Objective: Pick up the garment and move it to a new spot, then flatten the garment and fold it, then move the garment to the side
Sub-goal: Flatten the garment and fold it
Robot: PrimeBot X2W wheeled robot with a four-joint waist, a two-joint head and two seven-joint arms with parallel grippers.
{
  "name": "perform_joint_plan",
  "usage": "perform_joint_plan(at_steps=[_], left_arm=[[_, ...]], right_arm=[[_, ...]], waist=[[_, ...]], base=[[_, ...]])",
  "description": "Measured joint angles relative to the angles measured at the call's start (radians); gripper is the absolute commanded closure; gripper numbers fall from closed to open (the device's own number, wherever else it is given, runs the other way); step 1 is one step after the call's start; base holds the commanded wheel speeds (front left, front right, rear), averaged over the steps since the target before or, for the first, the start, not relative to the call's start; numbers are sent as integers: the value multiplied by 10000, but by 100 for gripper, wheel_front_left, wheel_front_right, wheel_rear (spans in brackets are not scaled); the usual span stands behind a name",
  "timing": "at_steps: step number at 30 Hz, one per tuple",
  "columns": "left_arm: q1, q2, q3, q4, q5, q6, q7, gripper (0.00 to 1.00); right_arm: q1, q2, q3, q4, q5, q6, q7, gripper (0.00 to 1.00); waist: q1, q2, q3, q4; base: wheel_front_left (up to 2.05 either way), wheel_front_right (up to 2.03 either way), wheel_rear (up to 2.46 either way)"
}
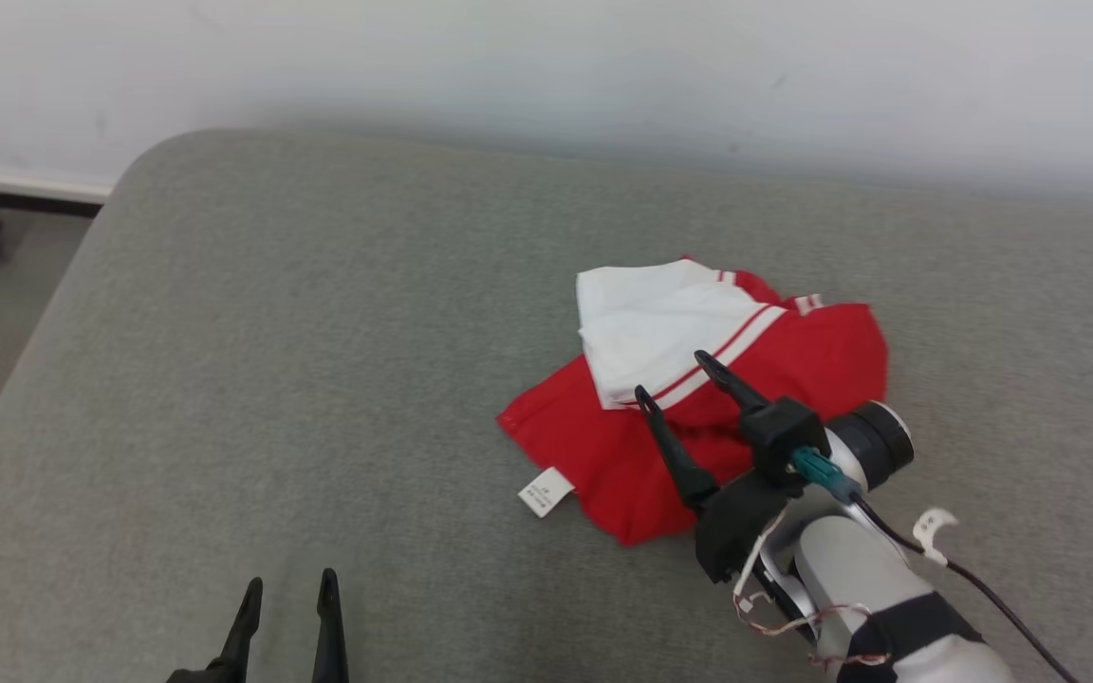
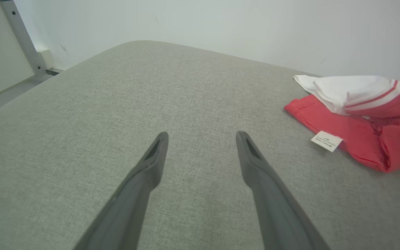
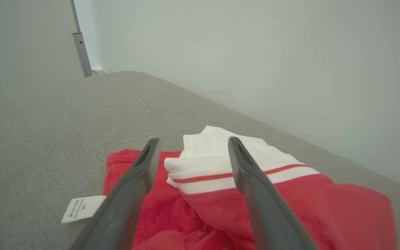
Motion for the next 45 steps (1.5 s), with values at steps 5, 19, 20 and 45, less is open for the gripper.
perform_joint_plan(at_steps=[5,19,20,45], left_arm=[[18,4,-77,94,-234,-36,-2,0],[-76,-2,-349,59,-493,36,-2,0],[-99,0,-360,59,-510,40,-2,0],[22,0,291,230,-113,-399,-2,0]], right_arm=[[-827,-65,585,1312,-393,0,234,0],[-2024,46,667,3085,-1471,0,677,7],[-2066,61,637,3147,-1511,0,671,42],[1165,232,-4368,-1586,-556,0,-40,100]], waist=[[0,0,236,597],[0,0,644,799],[0,1,665,785],[-2,0,-174,-1067]], base=[[0,0,0],[0,0,0],[0,0,0],[0,0,0]])
